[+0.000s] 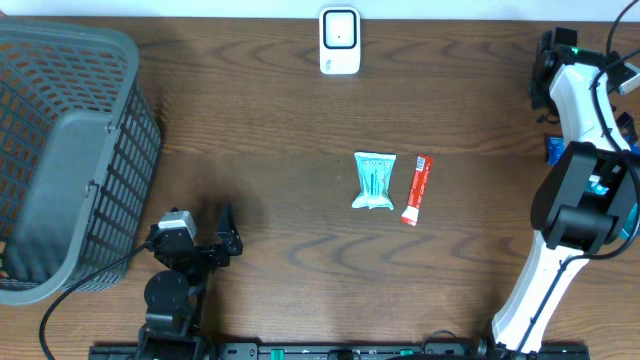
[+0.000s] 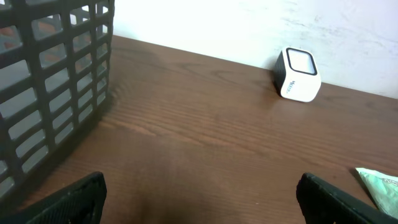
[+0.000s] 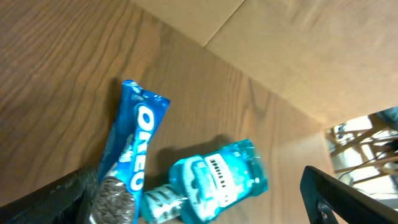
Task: Scan the item barcode
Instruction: 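Carry the Oreo pack right and lower it beside the mouthwash bottle, then release the Oreo pack and move the right gripper to the wipes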
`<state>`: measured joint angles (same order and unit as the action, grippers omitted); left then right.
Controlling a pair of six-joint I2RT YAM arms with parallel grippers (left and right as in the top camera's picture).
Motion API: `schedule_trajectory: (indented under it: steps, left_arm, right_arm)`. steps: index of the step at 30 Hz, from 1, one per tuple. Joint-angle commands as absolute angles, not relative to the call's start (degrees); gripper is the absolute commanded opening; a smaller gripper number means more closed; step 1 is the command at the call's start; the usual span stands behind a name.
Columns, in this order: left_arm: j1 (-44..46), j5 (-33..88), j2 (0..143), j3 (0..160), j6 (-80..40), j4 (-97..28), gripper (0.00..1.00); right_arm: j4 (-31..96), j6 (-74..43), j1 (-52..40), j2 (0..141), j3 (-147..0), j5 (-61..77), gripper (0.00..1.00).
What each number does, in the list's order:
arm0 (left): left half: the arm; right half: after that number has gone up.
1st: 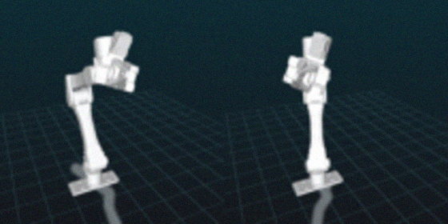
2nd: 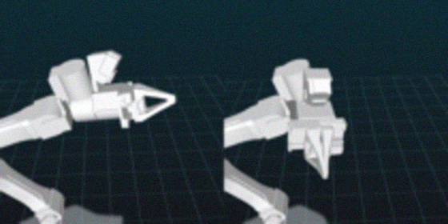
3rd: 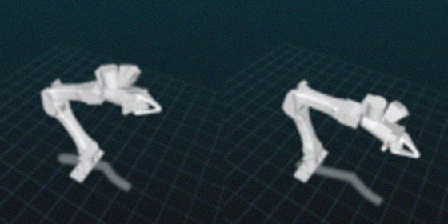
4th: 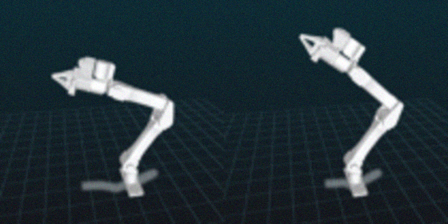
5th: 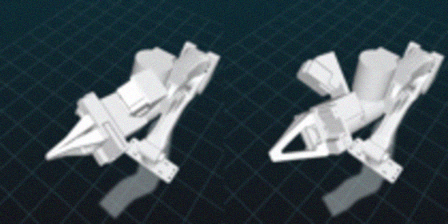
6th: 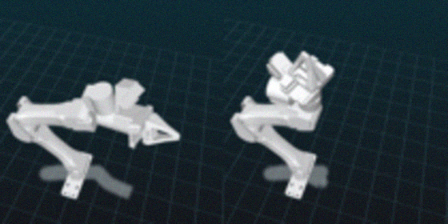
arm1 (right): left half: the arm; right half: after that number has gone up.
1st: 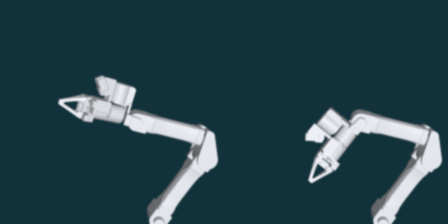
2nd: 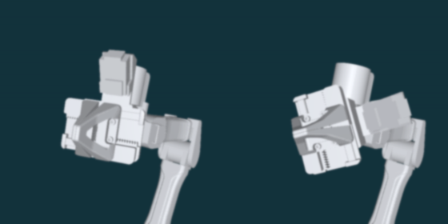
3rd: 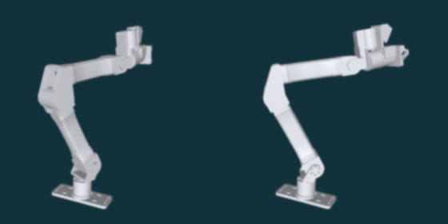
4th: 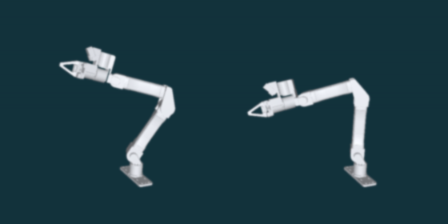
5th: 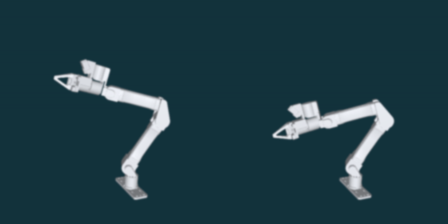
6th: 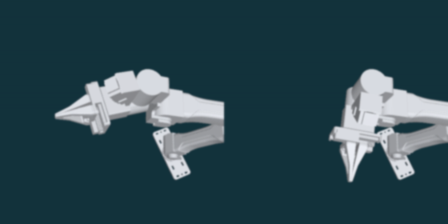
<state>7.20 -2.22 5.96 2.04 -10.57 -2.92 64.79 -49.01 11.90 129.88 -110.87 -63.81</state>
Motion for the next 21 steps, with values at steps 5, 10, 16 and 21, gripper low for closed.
schedule_trajectory:
  steps: [5,10,16,21]
  left_arm:
    - [7.0,-2.5,5.9,0.2,-10.8,-3.8,0.98]
    - [7.0,-2.5,5.9,0.2,-10.8,-3.8,0.98]
    - [7.0,-2.5,5.9,0.2,-10.8,-3.8,0.98]
    - [7.0,-2.5,5.9,0.2,-10.8,-3.8,0.98]
  right_arm:
    - [66.2,-47.1,4.5,115.9,-111.0,-63.5,0.99]
    - [66.2,-36.9,-6.0,108.1,-111.0,-38.9,0.99]
    - [69.3,-28.9,-15.9,106.7,-110.8,-4.3,0.99]
    - [77.3,-32.3,-22.3,109.2,-108.8,0.1,0.99]
